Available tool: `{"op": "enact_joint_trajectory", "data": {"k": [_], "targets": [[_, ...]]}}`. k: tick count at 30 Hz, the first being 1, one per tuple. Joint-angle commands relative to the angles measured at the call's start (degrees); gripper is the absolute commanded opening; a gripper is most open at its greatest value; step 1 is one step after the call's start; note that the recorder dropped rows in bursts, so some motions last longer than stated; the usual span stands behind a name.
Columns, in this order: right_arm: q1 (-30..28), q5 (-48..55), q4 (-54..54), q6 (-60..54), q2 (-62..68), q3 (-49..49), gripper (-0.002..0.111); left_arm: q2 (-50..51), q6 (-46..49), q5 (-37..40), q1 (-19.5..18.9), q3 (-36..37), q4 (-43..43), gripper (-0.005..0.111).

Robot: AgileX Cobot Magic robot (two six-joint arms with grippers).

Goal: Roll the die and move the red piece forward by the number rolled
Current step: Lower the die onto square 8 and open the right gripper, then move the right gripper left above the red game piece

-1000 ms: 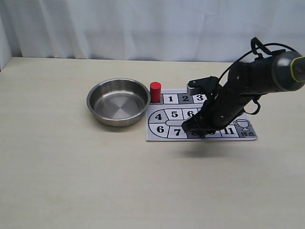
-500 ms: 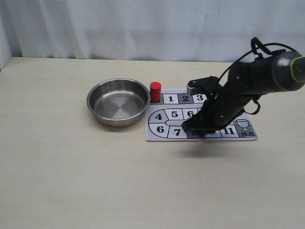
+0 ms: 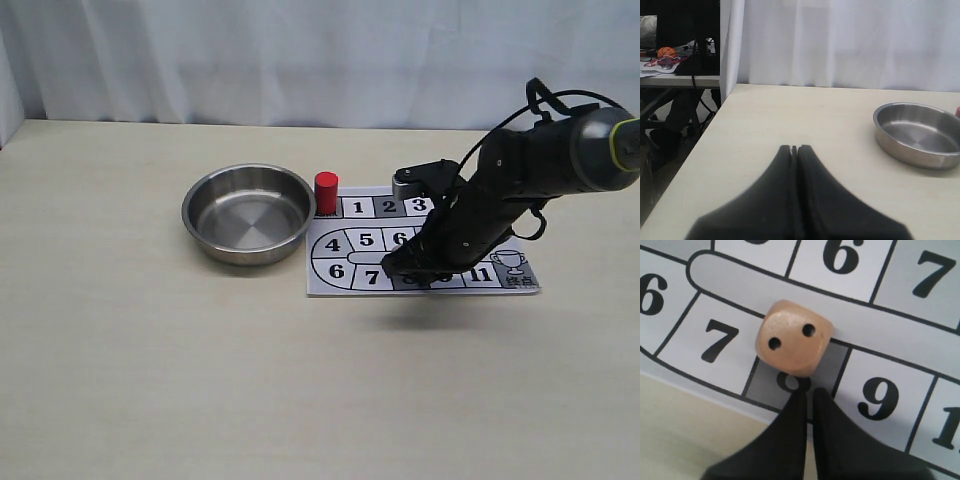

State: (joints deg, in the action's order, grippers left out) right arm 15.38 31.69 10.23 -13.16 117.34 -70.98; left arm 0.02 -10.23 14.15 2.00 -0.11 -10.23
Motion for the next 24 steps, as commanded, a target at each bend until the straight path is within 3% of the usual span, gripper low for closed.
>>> {"op": "enact_joint_trajectory", "data": {"k": [1, 12, 15, 17, 18, 20, 24], "targets": [[0.0, 2.2, -0.6, -0.1, -0.2, -1.3, 0.004, 0.0, -0.2, -0.8, 0.0, 0.1, 0.2, 0.000], [0.0, 15.3, -0.6, 2.4, -0.2, -14.9, 0.005, 0.0, -0.2, -0.8, 0.0, 0.1, 0.2, 0.000], [0.1, 14.4, -0.5, 4.5, -0.2, -17.2, 0.015, 0.0, -0.2, -0.7, 0.0, 0.1, 0.2, 0.000], [0.1, 10.6, -0.4, 7.0, -0.2, -18.0, 0.031, 0.0, -0.2, -0.7, 0.0, 0.1, 0.2, 0.000], [0.1, 7.0, 1.3, 7.2, 0.0, -18.0, 0.043, 0.0, -0.2, -0.7, 0.0, 0.1, 0.2, 0.000], [0.1, 4.2, 4.6, 6.0, 0.7, -18.6, 0.053, 0.0, -0.2, -0.7, 0.0, 0.1, 0.2, 0.000], [0.1, 7.6, 7.5, 4.7, 5.9, -26.2, 0.053, 0.0, -0.2, -0.7, 0.0, 0.1, 0.2, 0.000]]}}
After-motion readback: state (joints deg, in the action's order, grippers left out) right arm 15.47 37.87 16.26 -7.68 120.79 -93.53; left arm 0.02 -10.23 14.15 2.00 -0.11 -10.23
